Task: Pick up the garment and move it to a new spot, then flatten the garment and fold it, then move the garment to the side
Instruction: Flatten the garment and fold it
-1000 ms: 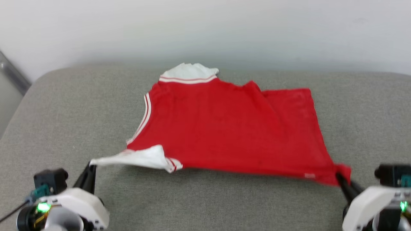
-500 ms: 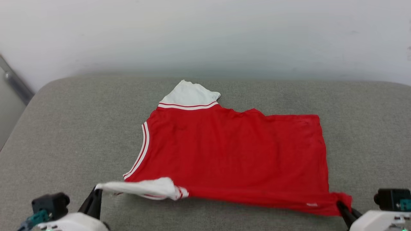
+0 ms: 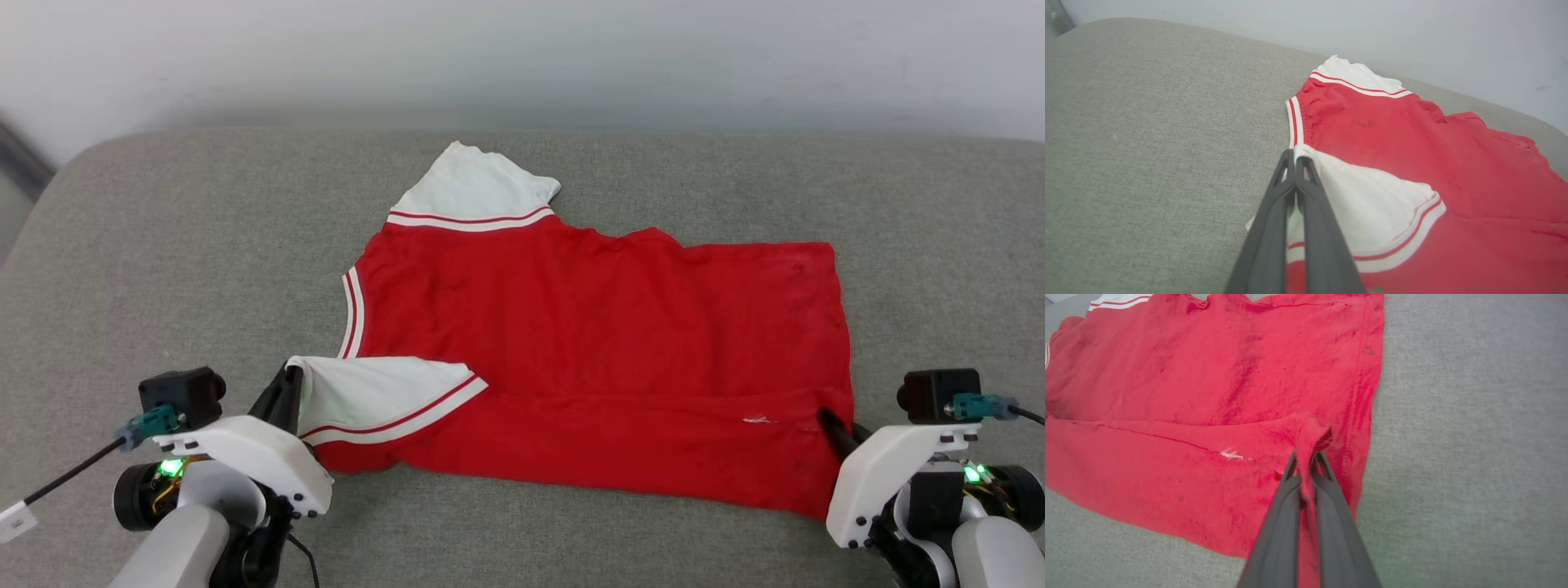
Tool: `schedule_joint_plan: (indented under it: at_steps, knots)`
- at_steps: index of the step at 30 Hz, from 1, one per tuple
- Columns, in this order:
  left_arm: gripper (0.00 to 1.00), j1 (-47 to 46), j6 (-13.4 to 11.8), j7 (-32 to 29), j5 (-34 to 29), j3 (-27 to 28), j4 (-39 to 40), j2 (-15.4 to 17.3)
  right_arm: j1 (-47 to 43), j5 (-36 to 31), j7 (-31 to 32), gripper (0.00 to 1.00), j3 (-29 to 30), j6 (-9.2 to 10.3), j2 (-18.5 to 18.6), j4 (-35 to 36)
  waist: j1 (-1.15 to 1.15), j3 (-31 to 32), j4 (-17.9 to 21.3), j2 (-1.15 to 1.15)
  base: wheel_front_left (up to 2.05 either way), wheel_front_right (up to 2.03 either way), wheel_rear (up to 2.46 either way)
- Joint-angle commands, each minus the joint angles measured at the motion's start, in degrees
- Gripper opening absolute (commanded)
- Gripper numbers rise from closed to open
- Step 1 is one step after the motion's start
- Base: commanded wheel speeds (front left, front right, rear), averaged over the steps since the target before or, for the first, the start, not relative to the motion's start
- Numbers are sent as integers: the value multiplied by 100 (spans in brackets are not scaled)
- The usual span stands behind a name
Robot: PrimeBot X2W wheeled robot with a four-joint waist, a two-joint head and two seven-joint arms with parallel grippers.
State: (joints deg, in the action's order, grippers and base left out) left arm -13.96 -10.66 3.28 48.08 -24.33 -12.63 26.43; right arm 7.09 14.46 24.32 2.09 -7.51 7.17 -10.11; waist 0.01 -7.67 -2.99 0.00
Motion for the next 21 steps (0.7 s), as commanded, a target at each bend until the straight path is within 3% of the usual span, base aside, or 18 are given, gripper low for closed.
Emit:
schedule_joint_plan:
  at_steps: [1,9,10,11,12,13,14,15,21]
  knots:
    - [0,-174,106,19,-18,-32,-211,-48,176,-15,-104,0,-45,4,17,-168,-1,-140,19,0,0,0,0]
    - [0,-967,668,216,-11,-196,-1495,-387,785,-146,-670,0,-168,4,45,-1253,-1,-467,12,0,0,0,0]
    - [0,-1028,750,177,34,-214,-1675,-434,829,-135,-700,23,-199,4,18,-1388,-1,-483,25,0,0,0,0]
    - [10,-1094,847,112,66,-245,-1839,-468,859,-118,-759,48,-244,4,-2,-1510,-1,-497,40,0,0,0,0]
    - [38,-1150,928,65,106,-258,-2001,-499,866,-94,-779,94,-283,4,-23,-1648,-1,-496,57,0,0,0,0]
    - [51,-1185,996,3,139,-285,-2151,-521,868,-84,-839,100,-334,4,-29,-1755,-1,-485,77,0,0,0,0]
    - [79,-1206,1058,-34,184,-283,-2295,-542,871,-79,-916,100,-391,4,-33,-1825,-1,-461,97,0,0,0,0]
    - [99,-1221,1108,-66,215,-290,-2421,-561,870,-63,-1000,100,-429,7,-33,-1888,-1,-428,117,0,0,0,0]
    - [100,-1158,1294,-64,289,-294,-2850,-488,661,-76,-1868,100,-552,5,122,-1769,-1,-50,206,0,0,0,0]
